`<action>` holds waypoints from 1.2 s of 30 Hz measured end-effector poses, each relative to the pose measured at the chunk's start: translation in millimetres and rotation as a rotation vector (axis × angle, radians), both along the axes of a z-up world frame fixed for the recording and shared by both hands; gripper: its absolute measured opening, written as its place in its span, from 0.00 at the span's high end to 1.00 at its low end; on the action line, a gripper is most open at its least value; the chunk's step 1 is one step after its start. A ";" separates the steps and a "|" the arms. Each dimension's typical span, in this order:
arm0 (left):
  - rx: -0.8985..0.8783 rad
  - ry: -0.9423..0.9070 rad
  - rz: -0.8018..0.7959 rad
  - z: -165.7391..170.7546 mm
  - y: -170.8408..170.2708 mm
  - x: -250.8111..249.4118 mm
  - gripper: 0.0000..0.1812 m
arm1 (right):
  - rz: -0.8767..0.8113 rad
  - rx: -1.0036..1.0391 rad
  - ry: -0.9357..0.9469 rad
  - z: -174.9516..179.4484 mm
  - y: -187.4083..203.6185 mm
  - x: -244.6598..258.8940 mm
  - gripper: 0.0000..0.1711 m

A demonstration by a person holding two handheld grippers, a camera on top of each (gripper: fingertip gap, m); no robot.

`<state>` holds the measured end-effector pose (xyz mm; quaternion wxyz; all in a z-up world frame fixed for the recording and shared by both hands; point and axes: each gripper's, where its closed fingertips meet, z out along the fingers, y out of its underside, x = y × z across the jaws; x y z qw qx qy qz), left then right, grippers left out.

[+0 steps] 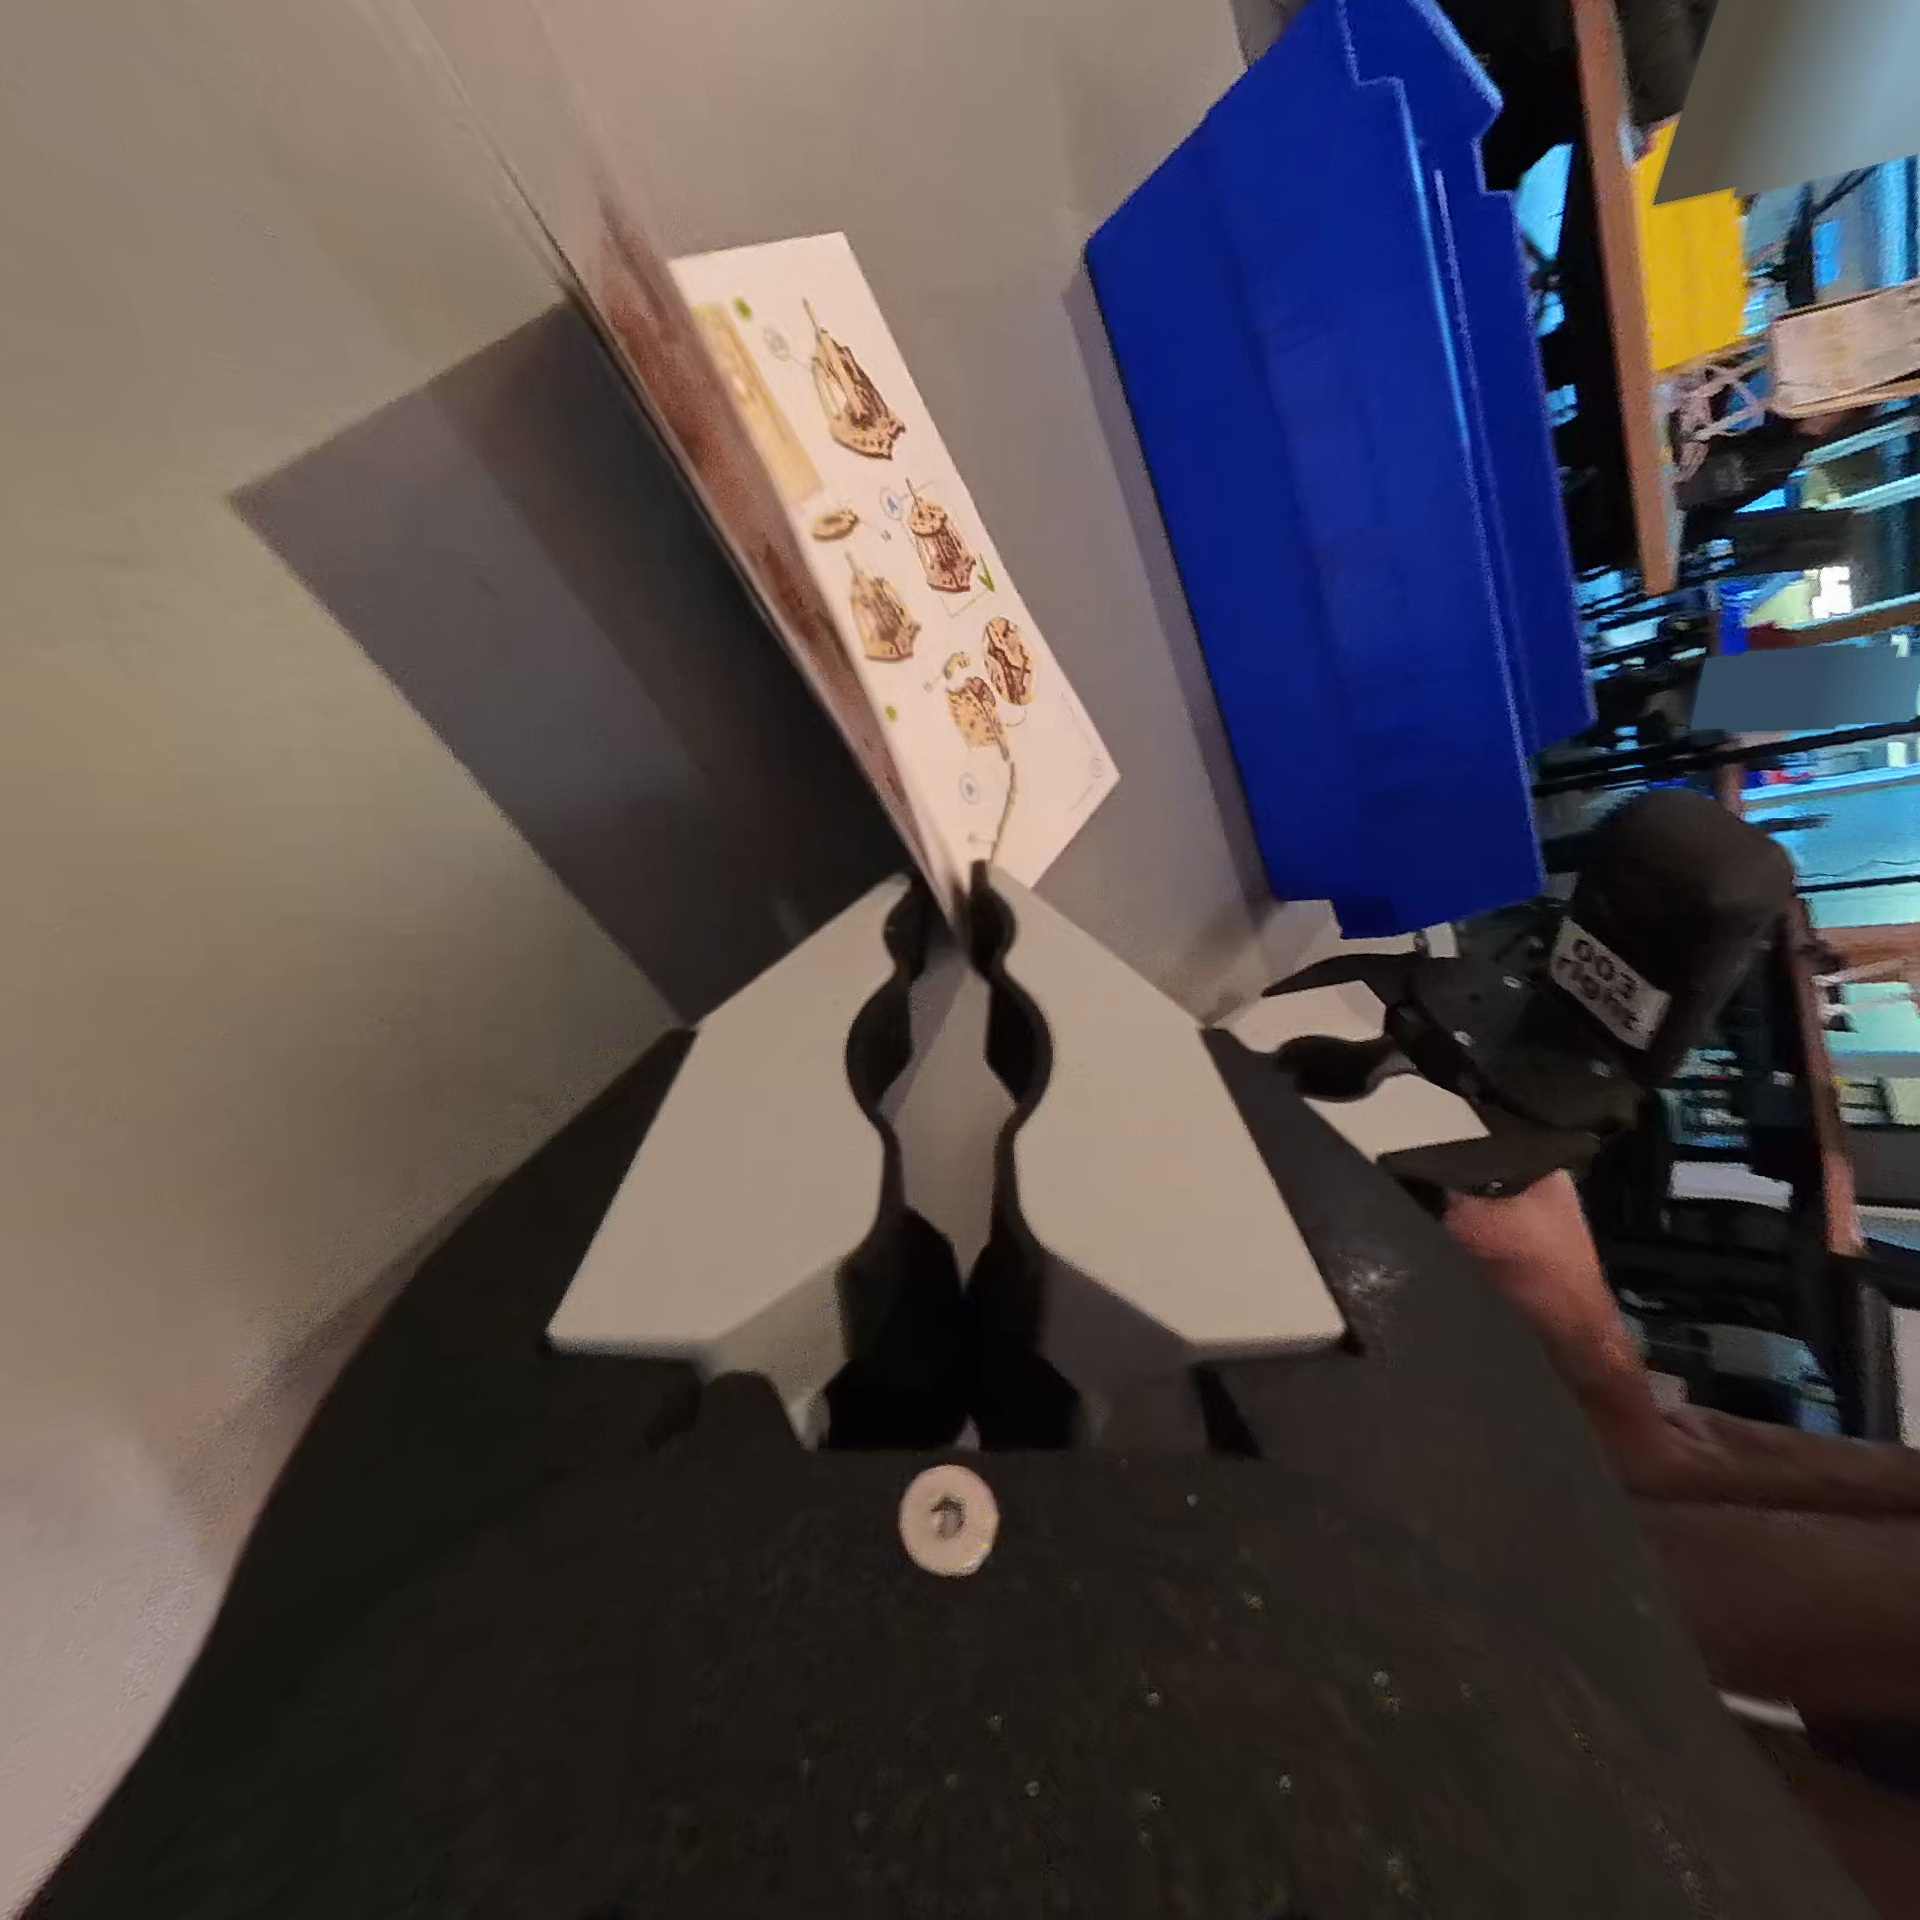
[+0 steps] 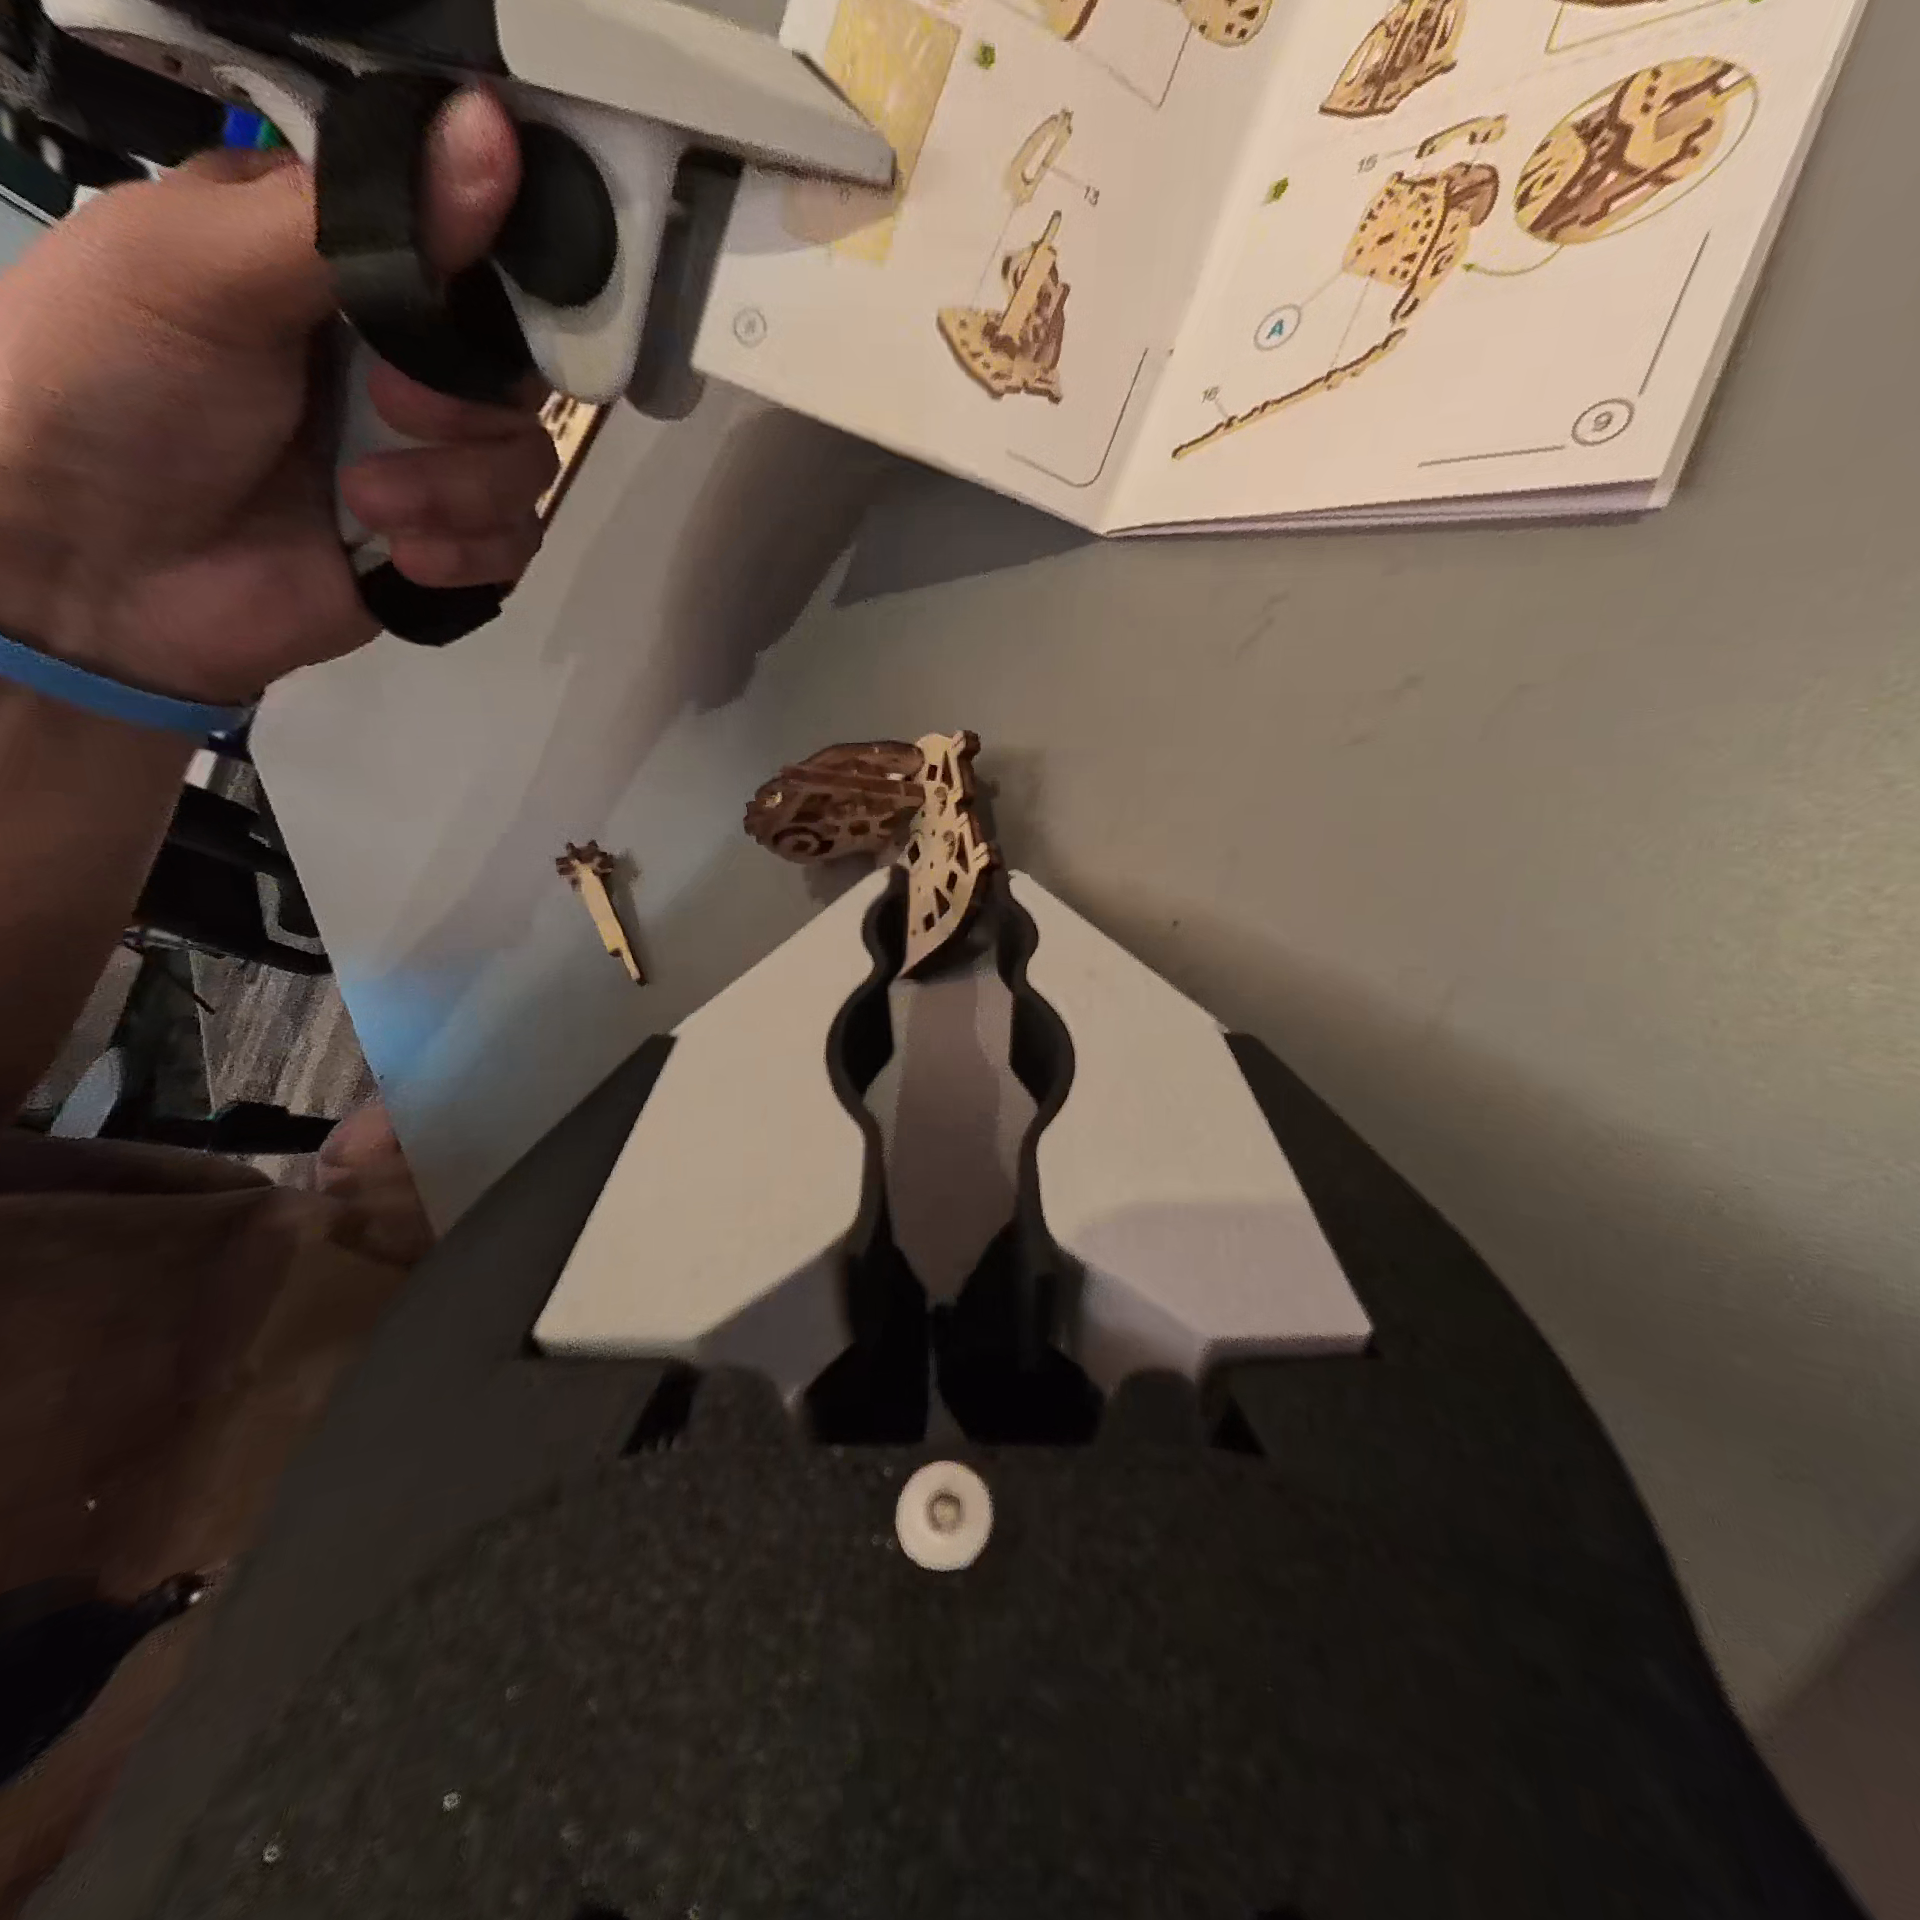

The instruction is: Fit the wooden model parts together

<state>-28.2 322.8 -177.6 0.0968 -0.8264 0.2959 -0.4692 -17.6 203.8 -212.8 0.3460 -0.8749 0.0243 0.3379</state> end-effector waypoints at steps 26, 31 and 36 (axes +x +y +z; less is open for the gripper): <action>-0.046 0.095 -0.105 -9.5 27.7 -71.8 0.98 | 0.268 0.307 -0.356 22.5 -8.8 -12.3 0.82; 0.033 0.122 -0.096 -4.5 31.5 -85.6 0.91 | 0.473 0.339 -0.281 18.1 -19.6 -77.9 0.80; 0.124 0.077 -0.105 16.7 20.8 -105.1 0.82 | 0.580 0.348 -0.348 6.3 -15.7 -125.2 0.86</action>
